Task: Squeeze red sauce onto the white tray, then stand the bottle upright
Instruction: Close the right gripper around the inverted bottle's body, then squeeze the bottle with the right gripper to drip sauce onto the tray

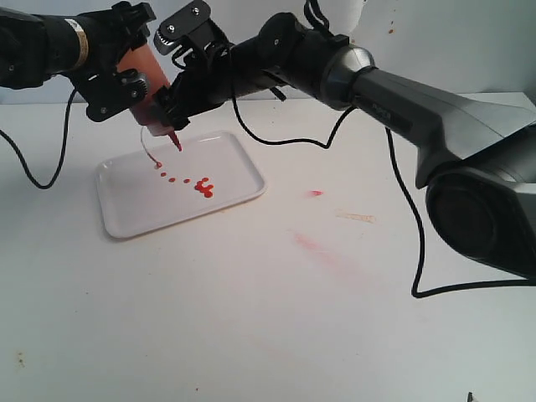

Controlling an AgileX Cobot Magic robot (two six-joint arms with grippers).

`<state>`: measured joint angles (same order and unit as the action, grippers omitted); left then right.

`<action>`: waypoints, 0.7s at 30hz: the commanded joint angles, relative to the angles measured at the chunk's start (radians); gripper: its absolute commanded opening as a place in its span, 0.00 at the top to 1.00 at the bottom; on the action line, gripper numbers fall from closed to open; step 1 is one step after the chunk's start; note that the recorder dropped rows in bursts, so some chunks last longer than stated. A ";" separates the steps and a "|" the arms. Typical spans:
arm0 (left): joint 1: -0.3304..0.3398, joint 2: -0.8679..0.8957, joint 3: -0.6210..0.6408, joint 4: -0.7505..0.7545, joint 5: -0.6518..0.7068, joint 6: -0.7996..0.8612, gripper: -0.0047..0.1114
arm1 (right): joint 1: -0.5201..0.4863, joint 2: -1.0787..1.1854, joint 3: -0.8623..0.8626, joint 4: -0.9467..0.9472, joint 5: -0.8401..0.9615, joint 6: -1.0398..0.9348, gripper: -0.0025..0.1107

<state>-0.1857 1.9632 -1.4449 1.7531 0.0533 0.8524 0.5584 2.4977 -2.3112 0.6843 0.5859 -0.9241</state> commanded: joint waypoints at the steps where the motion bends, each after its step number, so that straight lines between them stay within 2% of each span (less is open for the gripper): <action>1: 0.002 -0.019 -0.003 -0.009 -0.004 -0.014 0.96 | 0.009 0.023 0.001 0.051 -0.077 -0.076 0.24; 6: 0.002 -0.019 -0.003 -0.009 -0.007 -0.014 0.96 | 0.049 0.047 0.001 0.127 -0.141 -0.163 0.24; 12: 0.002 -0.019 -0.003 -0.009 -0.007 -0.014 0.96 | 0.060 0.057 0.001 0.202 -0.264 -0.174 0.24; 21: 0.002 -0.019 -0.003 -0.009 -0.009 -0.014 0.96 | 0.060 0.057 0.001 0.220 -0.225 -0.176 0.26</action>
<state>-0.1834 1.9632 -1.4427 1.7565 0.0458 0.8524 0.6155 2.5572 -2.3112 0.8815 0.3491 -1.0997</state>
